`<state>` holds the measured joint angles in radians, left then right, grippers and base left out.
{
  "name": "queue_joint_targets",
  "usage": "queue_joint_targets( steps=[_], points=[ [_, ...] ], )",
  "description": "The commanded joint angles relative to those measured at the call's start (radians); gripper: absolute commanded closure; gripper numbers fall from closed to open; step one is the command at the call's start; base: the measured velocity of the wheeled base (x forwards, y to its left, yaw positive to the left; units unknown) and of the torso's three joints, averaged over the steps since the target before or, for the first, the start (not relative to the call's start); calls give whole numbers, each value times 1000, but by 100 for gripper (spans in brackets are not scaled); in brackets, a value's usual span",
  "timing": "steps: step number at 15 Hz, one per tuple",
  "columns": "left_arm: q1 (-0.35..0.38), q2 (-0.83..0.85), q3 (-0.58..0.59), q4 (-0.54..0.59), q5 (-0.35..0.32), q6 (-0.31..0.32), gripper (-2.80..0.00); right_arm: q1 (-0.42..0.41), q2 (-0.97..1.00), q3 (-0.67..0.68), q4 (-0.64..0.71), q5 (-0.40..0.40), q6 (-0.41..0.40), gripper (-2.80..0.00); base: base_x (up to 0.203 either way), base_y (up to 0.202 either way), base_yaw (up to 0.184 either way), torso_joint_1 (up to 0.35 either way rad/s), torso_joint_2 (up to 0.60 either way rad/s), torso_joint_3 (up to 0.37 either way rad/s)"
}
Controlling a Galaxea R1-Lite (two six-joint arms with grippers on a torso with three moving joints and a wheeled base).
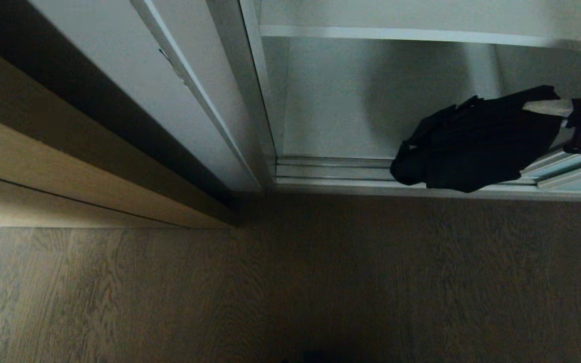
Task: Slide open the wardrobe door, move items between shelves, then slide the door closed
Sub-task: Place the bag on the lower shelf
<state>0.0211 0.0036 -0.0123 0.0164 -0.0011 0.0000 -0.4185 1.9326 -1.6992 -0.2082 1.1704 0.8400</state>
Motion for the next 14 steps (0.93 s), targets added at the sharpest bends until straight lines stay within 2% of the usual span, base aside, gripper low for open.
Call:
queue_joint_targets(
  steps=[1, 3, 6, 9, 14],
  points=[
    [0, -1, 0, 0, 0, 0, 0, -11, 17, 71, -28, 12, -4, 0, 0, 0, 0, 0, 0, 0],
    [0, -1, 0, 0, 0, 0, 0, -16, 43, 124, -58, 10, -5, 0, 0, 0, 0, 0, 0, 0],
    [0, -1, 0, 0, 0, 0, 0, -18, 92, 121, -57, 4, -7, 0, 0, 0, 0, 0, 0, 0],
    [0, -1, 0, 0, 0, 0, 0, -18, 152, 83, -60, 1, -9, 0, 0, 0, 0, 0, 0, 0],
    [0, -1, 0, 0, 0, 0, 0, -33, 265, -31, -65, -57, -13, 0, 0, 0, 0, 0, 0, 0]
  ],
)
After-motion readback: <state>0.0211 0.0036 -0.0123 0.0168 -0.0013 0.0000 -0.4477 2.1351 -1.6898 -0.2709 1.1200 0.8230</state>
